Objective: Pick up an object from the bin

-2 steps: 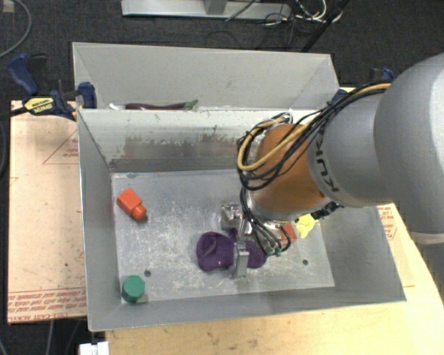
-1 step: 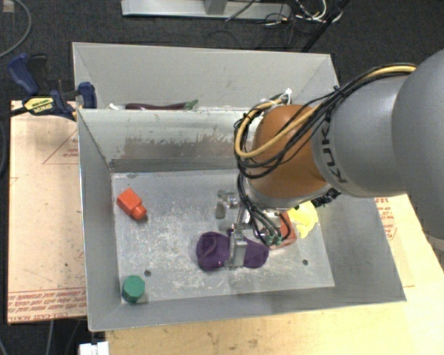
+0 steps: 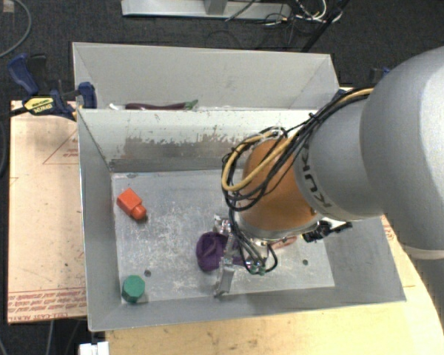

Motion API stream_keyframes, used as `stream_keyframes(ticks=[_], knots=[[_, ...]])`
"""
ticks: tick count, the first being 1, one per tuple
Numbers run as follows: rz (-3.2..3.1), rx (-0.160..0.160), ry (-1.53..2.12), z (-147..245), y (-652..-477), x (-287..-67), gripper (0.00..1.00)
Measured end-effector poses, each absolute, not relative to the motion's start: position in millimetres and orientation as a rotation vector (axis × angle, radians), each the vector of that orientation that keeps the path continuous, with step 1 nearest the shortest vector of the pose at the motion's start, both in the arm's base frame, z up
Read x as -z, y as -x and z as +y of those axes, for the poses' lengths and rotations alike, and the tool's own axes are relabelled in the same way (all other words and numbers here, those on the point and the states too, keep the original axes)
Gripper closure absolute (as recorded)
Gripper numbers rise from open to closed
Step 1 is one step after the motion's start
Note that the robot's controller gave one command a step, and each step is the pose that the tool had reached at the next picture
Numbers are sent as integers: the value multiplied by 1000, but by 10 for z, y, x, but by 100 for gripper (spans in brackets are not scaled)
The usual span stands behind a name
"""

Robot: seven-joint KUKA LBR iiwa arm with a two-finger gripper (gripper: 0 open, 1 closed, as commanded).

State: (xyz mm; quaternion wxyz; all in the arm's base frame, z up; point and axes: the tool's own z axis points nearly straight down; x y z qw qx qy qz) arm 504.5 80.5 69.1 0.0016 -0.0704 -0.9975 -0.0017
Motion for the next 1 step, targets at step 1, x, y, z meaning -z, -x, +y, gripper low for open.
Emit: stream_keyframes(ticks=[1], knots=[[-3146,9,110,717,-5309,-702,100]])
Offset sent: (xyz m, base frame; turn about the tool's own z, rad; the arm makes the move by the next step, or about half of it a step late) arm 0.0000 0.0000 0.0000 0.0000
